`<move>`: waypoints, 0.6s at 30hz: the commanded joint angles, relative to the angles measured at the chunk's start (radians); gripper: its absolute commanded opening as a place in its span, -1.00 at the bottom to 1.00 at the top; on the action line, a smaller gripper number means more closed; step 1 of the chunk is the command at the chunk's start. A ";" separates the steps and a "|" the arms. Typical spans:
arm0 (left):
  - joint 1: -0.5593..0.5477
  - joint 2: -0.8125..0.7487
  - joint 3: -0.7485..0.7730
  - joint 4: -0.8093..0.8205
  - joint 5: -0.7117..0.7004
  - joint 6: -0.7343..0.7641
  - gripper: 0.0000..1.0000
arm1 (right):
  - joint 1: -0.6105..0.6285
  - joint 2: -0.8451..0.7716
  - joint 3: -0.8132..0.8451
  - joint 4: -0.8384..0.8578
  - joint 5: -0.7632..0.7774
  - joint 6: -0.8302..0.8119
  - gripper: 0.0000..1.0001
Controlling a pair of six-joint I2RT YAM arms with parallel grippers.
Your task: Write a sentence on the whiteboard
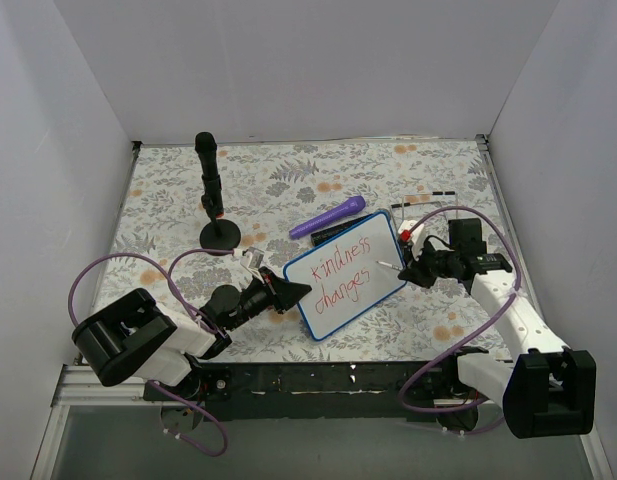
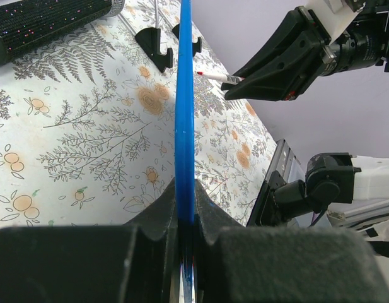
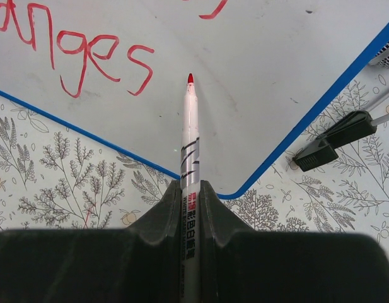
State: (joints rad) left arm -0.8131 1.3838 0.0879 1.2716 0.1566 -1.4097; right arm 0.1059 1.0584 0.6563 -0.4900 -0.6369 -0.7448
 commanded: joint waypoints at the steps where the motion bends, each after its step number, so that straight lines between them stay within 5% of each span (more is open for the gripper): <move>1: -0.003 -0.026 0.012 0.005 0.026 0.028 -1.00 | 0.009 0.015 0.043 0.059 0.029 0.018 -0.97; 18: -0.003 -0.019 0.010 0.015 0.034 0.029 -1.00 | 0.017 0.060 0.057 0.100 0.025 0.030 -0.97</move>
State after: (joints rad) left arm -0.8131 1.3838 0.0879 1.2713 0.1646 -1.4090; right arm 0.1139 1.1061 0.6731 -0.4332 -0.6025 -0.7288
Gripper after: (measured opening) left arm 0.042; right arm 0.164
